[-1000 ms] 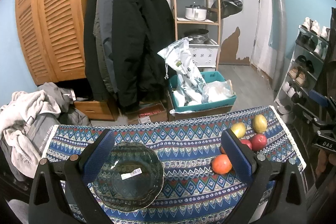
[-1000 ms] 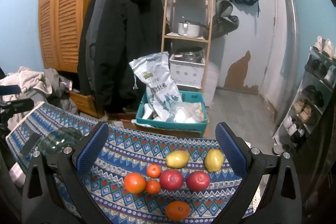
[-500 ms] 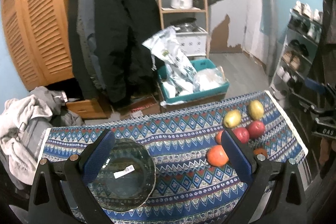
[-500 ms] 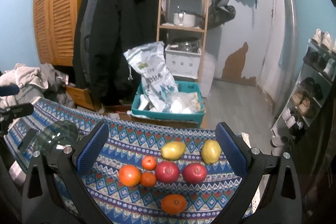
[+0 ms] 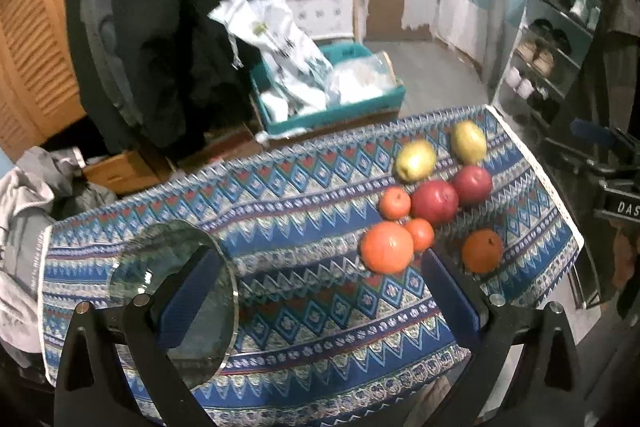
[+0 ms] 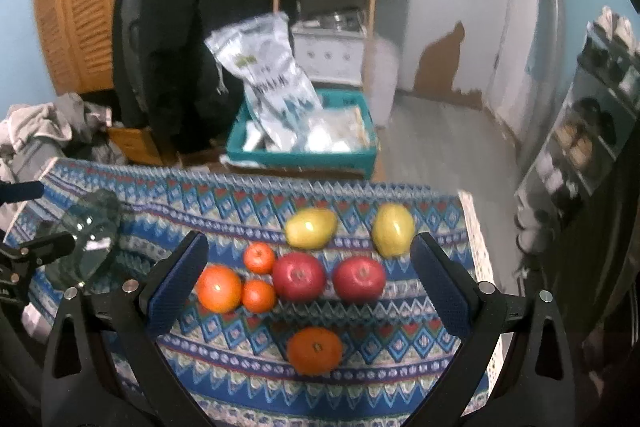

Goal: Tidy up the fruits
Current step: 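Move both grippers forward toward the group of oranges, then close the left gripper on a large orange while the right gripper grasps another orange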

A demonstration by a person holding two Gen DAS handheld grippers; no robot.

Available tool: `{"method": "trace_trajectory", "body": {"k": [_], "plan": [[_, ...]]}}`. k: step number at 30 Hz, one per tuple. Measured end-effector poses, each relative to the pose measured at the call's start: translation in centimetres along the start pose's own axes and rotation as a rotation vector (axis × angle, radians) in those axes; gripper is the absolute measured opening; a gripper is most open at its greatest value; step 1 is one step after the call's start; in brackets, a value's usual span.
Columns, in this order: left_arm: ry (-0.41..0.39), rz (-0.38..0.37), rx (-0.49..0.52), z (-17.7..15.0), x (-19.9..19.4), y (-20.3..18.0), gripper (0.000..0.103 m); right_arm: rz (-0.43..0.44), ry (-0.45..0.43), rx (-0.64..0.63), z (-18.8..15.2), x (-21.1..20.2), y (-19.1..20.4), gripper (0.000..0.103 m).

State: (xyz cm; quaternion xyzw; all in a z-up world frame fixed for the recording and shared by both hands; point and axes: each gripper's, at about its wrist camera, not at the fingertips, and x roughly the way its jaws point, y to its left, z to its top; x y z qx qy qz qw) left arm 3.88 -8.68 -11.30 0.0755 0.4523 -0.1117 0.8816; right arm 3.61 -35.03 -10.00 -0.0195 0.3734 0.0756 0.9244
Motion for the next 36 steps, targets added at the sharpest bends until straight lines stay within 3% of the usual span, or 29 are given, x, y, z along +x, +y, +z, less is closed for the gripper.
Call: {"method": "trace_trajectory", "body": {"k": [16, 25, 36], "plan": [[0.190, -0.044, 0.069, -1.3, 8.0, -3.4, 0.102, -0.053, 0.229, 0.039, -5.2, 6.4, -4.2, 0.100], [0.264, -0.056, 0.108, -1.9, 12.4, -5.0, 0.102, 0.009, 0.383, 0.019, -8.4, 10.7, -4.2, 0.100], [0.333, -0.087, 0.069, -2.5, 15.6, -4.5, 0.102, 0.068, 0.506, -0.054, -10.9, 14.5, -2.3, 0.099]]}}
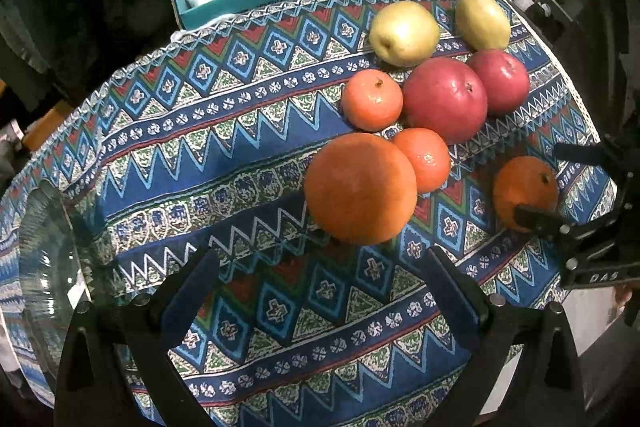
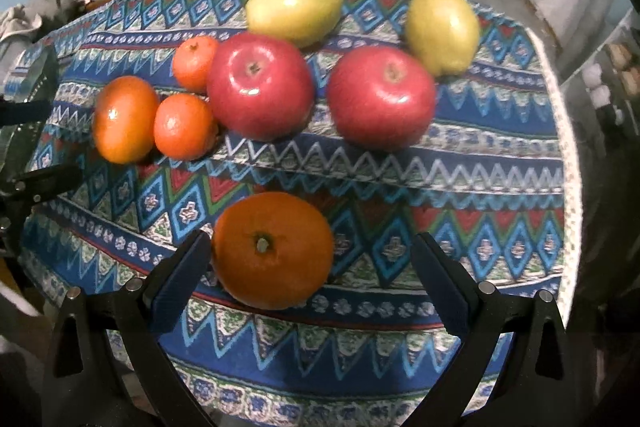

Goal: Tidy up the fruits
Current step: 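Close the left gripper on a large orange while the right gripper grasps another orange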

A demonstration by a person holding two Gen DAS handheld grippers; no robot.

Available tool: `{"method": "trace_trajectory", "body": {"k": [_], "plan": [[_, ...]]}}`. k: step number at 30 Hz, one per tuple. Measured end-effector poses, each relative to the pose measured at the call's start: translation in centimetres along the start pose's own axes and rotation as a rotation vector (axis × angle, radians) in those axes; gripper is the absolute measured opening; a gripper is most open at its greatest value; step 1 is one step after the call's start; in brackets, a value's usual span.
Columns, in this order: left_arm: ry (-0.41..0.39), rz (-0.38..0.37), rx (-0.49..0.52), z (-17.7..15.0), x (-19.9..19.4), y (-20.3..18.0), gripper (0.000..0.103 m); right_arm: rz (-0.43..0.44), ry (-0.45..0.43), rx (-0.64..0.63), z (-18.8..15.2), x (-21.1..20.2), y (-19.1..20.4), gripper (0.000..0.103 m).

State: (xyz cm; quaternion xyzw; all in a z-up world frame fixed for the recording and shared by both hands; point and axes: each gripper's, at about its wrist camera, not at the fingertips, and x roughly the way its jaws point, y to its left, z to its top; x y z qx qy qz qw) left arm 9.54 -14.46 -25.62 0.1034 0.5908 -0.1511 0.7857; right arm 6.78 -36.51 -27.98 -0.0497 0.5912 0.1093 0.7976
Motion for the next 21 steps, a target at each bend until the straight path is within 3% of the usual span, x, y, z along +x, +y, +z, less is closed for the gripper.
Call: {"method": "trace_trajectory", "body": {"k": [3, 9, 16, 21], "plan": [[0.004, -0.012, -0.007, 0.2, 0.5, 0.1, 0.102, 0.021, 0.028, -0.010, -0.1, 1.0, 0.4, 0.093], [0.007, -0.045, -0.016, 0.9, 1.3, 0.1, 0.102, 0.060, 0.061, -0.031, -0.2, 2.0, 1.3, 0.069], [0.021, -0.071, -0.039, 1.9, 2.7, 0.0, 0.102, 0.045, 0.032, -0.034, -0.3, 2.2, 2.3, 0.068], [0.023, -0.084, -0.044, 2.7, 3.5, -0.5, 0.102, 0.033, 0.005, 0.000, 0.3, 1.6, 0.6, 0.068]]}}
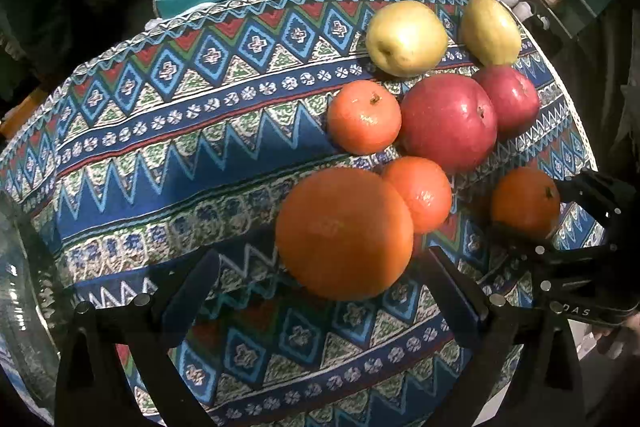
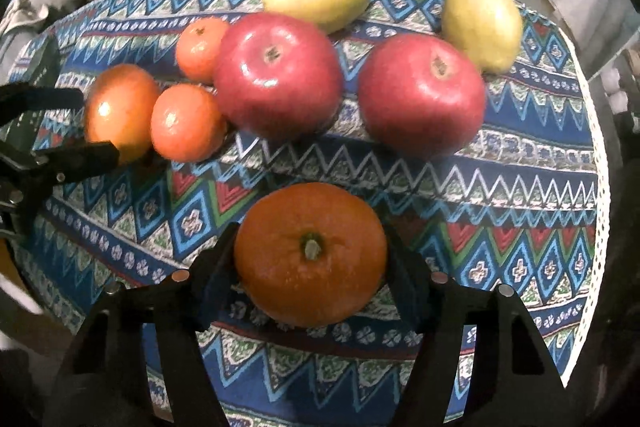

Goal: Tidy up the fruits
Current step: 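Close the left gripper on a large orange while the right gripper grasps another orange, then lift both held oranges and carry them over the glass bowl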

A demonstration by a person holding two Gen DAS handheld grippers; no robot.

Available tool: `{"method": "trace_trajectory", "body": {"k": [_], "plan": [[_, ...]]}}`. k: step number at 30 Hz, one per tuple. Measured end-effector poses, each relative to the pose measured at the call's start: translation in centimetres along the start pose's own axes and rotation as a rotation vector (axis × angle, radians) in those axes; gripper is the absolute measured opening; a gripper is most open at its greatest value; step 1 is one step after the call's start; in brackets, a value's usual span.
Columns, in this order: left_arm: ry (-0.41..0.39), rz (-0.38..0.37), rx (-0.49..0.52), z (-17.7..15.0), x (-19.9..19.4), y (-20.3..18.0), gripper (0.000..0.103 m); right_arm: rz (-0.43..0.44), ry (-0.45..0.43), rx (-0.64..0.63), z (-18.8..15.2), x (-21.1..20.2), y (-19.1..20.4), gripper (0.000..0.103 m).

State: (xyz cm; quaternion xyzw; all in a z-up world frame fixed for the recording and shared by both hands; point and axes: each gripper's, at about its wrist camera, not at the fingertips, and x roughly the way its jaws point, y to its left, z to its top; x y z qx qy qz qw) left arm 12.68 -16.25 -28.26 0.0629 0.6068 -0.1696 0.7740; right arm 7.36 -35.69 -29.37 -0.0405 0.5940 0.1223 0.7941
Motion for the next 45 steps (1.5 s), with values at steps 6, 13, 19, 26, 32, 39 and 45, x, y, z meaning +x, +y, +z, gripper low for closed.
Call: {"method": "trace_trajectory", "body": {"k": [6, 13, 19, 26, 32, 39, 45], "plan": [[0.010, -0.008, 0.004, 0.5, 1.1, -0.8, 0.098, 0.000, -0.012, 0.029, 1.4, 0.2, -1.6, 0.068], [0.028, -0.086, -0.035, 0.4, 2.0, -0.4, 0.072, 0.002, -0.019, 0.024, 2.8, 0.6, -2.6, 0.068], [-0.014, -0.093, -0.042, -0.4, 1.6, 0.1, 0.069, -0.001, -0.041, 0.012, 3.3, 0.4, -2.5, 0.068], [-0.050, -0.070, -0.037, -1.4, 0.2, 0.8, 0.068, -0.013, -0.076, 0.004, 4.6, -0.6, -1.6, 0.068], [-0.091, -0.051, -0.033, -1.7, -1.9, 1.2, 0.068, -0.027, -0.116, -0.010, 4.4, -2.2, 0.1, 0.068], [-0.157, -0.028, -0.034, -2.2, -5.2, 1.4, 0.068, -0.034, -0.186, -0.022, 3.9, -4.7, 1.0, 0.068], [-0.207, 0.004, -0.023, -3.0, -7.9, 1.6, 0.068, -0.037, -0.247, -0.033, 2.5, -7.1, 2.7, 0.068]]}}
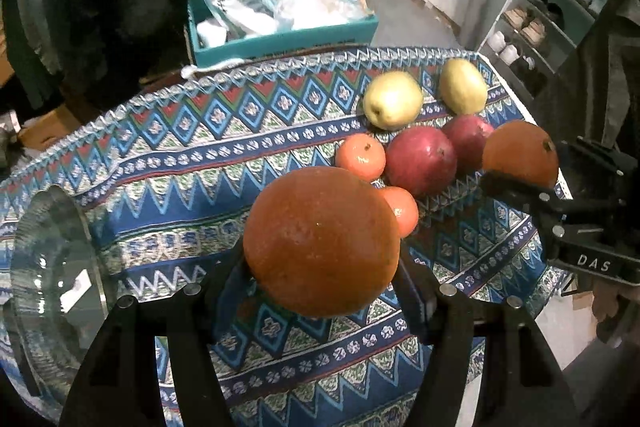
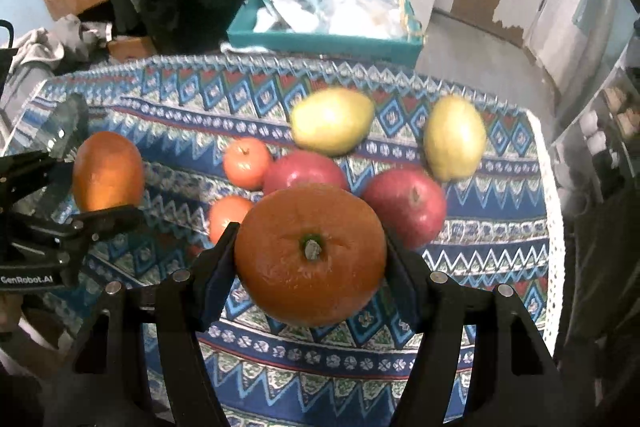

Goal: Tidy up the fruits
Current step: 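Lift both held oranges and carry them over the glass bowl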

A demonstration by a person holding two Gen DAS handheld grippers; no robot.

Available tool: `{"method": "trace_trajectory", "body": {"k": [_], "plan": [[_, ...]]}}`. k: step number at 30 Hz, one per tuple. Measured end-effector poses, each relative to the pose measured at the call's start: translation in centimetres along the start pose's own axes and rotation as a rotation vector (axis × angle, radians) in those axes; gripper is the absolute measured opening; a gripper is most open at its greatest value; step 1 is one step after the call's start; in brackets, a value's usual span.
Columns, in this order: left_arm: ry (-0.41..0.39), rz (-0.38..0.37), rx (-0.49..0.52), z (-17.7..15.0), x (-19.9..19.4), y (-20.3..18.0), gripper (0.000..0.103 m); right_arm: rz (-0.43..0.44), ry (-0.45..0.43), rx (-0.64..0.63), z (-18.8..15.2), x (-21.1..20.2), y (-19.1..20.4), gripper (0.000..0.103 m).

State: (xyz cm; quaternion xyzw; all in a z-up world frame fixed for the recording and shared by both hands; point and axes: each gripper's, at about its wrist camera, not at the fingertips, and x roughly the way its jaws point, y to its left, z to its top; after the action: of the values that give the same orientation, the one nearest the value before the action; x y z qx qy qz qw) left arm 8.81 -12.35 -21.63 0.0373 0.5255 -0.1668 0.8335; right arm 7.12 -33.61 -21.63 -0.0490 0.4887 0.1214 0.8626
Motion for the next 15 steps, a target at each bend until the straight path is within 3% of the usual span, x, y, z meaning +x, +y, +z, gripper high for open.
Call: {"method": "trace_trajectory", "body": {"k": [15], "plan": [[-0.135, 0.006, -0.027, 0.2, -6.8, 1.1, 0.068, 0.031, -0.130, -0.033, 2.5, -5.3, 3.2, 0.068]]}}
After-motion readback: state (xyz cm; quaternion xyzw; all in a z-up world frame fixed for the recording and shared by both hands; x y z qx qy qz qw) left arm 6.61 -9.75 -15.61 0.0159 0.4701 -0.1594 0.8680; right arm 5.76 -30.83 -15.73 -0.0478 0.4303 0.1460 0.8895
